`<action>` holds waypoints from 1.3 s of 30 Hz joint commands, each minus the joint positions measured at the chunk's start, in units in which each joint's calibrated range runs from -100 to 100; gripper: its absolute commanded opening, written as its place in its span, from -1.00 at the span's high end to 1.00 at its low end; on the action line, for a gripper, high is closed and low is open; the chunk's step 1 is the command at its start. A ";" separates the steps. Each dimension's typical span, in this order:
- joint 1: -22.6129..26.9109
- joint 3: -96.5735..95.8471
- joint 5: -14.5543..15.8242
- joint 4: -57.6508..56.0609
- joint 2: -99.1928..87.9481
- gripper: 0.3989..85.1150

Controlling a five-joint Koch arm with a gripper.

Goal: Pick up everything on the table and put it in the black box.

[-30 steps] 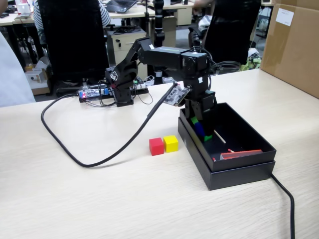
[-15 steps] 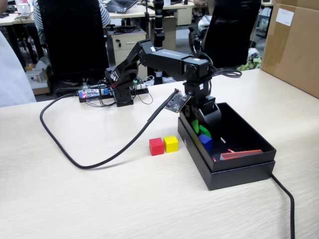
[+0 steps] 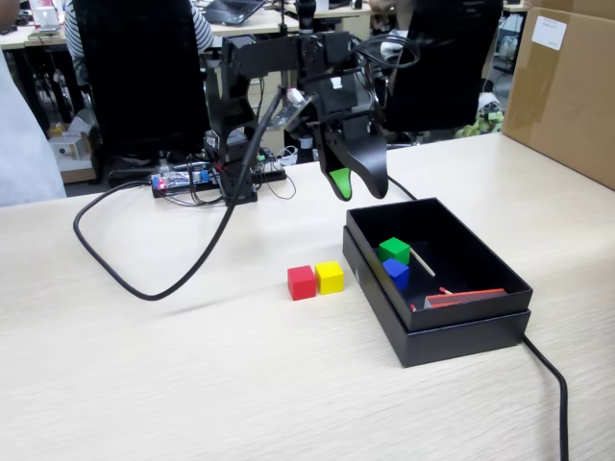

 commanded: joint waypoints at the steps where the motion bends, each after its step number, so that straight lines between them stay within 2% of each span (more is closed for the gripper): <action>1: -2.05 -3.89 0.59 0.06 -11.76 -0.13; 9: -6.89 -18.76 0.98 0.06 -19.22 -0.16; 15: -7.86 -20.03 0.98 0.15 -16.70 -0.16; 32: -7.91 0.73 1.56 0.15 27.82 -0.15; 39: -7.91 2.91 1.27 0.23 35.28 -0.12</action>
